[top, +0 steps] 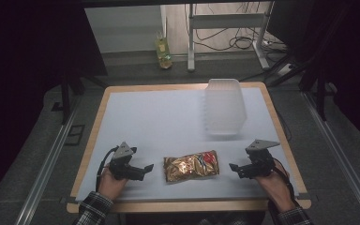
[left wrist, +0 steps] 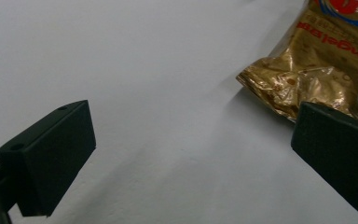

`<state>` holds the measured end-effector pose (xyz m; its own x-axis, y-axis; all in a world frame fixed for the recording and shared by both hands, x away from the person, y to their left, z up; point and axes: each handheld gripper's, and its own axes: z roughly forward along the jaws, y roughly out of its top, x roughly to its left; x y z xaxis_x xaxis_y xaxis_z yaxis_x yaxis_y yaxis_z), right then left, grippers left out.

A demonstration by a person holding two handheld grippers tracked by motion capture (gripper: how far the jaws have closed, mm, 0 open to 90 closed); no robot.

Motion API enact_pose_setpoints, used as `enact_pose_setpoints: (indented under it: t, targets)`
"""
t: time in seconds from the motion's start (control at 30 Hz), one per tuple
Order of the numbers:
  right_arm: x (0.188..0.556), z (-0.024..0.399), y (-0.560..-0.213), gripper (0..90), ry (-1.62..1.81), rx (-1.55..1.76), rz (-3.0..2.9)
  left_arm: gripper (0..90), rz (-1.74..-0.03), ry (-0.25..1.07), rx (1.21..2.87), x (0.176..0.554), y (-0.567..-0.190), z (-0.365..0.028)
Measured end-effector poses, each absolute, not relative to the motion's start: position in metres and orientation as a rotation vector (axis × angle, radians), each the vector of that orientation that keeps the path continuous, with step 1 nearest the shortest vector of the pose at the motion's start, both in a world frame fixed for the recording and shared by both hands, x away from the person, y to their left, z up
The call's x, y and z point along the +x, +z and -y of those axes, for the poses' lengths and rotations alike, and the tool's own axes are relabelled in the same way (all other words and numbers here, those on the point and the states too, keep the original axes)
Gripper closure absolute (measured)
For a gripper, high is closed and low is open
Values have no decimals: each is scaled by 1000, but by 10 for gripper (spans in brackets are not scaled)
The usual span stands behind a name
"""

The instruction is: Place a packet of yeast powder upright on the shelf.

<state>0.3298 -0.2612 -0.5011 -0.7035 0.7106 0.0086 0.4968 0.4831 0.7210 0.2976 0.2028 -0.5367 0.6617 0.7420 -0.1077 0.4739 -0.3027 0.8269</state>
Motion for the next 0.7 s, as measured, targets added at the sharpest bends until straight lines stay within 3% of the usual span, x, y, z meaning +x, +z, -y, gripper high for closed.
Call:
enact_pose_setpoints:
  t: [0.7]
  targets:
    - [330,259,-506,26,961,963,-2450,5,-949,326,2009,300,-535,-199]
